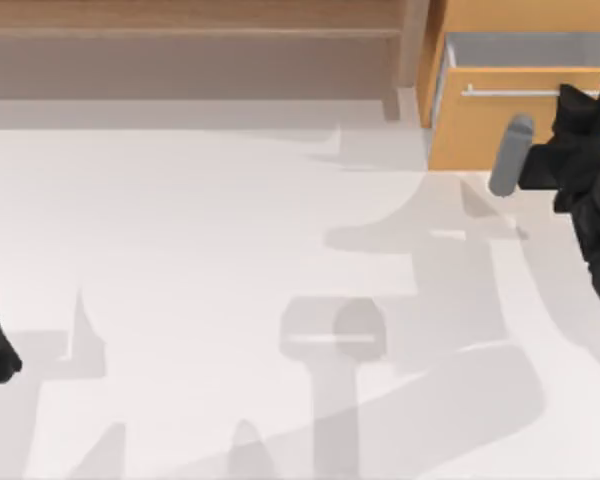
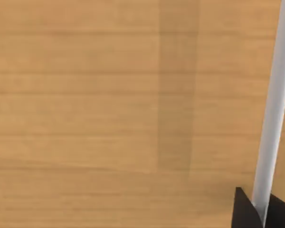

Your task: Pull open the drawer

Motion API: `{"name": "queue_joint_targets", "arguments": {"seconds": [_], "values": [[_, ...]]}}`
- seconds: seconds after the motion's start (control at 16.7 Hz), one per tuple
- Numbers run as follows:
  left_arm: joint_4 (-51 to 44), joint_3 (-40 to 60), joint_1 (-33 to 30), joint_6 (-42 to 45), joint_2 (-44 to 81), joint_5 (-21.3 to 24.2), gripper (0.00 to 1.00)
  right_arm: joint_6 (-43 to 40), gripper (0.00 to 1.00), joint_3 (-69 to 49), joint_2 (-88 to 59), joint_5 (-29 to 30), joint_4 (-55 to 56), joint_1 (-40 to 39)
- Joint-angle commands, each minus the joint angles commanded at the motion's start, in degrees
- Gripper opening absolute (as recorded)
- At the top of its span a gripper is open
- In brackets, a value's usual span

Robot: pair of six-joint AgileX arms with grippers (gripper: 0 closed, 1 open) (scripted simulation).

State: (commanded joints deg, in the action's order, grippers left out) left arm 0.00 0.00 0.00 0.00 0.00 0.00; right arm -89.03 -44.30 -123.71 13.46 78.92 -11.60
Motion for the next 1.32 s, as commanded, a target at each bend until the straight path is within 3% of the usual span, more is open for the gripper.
{"name": "queue_joint_targets", "arguments": {"seconds": [1.32], "values": [[0.00, 0.00, 0.00, 0.00, 0.00, 0.00, 1.00, 0.17, 0.00, 19.83, 6.86, 4.34, 12.63, -4.01]]}}
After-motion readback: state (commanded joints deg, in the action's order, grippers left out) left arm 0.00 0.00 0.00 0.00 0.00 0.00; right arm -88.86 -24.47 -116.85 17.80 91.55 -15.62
